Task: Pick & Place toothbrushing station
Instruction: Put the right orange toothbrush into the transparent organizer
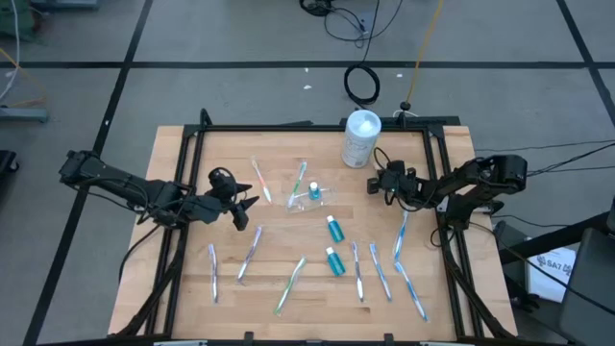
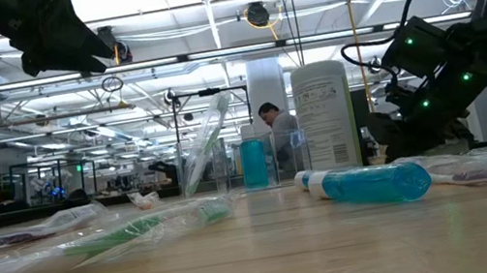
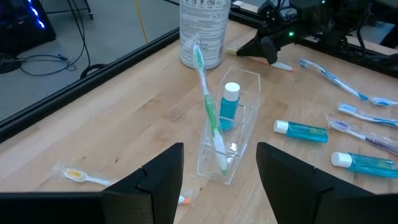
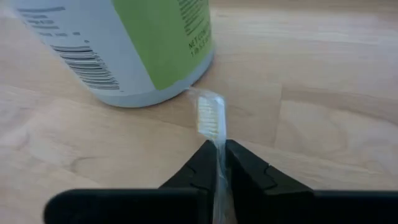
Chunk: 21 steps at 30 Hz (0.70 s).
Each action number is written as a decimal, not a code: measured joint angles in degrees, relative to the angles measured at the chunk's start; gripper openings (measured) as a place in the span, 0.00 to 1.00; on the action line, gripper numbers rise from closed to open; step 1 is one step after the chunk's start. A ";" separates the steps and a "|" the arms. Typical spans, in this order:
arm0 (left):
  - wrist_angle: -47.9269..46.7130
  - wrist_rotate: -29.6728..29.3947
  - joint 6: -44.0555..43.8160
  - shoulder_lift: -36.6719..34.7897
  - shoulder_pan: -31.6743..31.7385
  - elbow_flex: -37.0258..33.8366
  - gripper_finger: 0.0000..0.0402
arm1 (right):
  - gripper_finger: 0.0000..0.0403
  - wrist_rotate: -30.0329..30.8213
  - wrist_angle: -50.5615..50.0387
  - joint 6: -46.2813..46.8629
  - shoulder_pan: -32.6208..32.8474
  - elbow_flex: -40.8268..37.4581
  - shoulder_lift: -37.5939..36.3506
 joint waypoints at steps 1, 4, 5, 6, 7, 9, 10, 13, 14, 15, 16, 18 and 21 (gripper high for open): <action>0.00 0.02 -0.04 0.00 0.00 0.00 0.52 | 0.04 0.07 0.00 -0.23 0.00 0.00 -0.23; -0.03 0.05 -0.35 0.02 0.00 0.02 0.52 | 0.03 0.81 0.09 -1.62 0.00 0.00 -1.37; -0.07 0.05 -0.47 0.02 0.00 0.02 0.52 | 0.04 0.97 0.09 -2.00 0.00 0.00 -1.99; -0.07 0.05 -0.69 0.02 -0.02 0.02 0.52 | 0.04 1.06 0.26 -2.46 0.00 0.00 -2.56; -0.05 0.05 -1.02 0.20 -0.05 0.02 0.52 | 0.04 1.14 0.27 -2.79 0.00 0.00 -3.32; 0.08 0.05 -1.71 0.73 -0.04 -0.25 0.52 | 0.04 1.33 0.23 -3.43 0.00 0.00 -5.01; -0.01 0.11 -1.82 0.84 -0.04 -0.56 0.52 | 0.04 1.38 0.02 -3.88 0.00 0.00 -6.01; -0.02 0.18 -2.62 0.85 -0.06 -1.04 0.52 | 0.04 2.16 -2.04 -4.42 0.00 0.00 -9.10; 0.02 0.18 -3.16 0.83 -0.04 -1.23 0.52 | 0.04 2.42 -2.93 -4.45 0.00 0.00 -10.23; -0.02 0.20 -3.38 0.83 -0.04 -1.39 0.52 | 0.04 2.64 -4.01 -4.47 0.00 0.00 -11.42; -0.04 0.24 -3.54 0.87 -0.07 -1.52 0.52 | 0.04 3.37 -5.17 -4.66 0.00 0.00 -12.57; 0.00 0.17 -4.47 1.07 -0.32 -1.73 0.52 | 0.04 4.59 -7.25 -5.51 0.00 0.00 -15.01; -0.05 0.22 -4.64 1.18 -0.89 -1.79 0.52 | 0.04 5.14 -8.99 -6.90 0.02 0.00 -18.37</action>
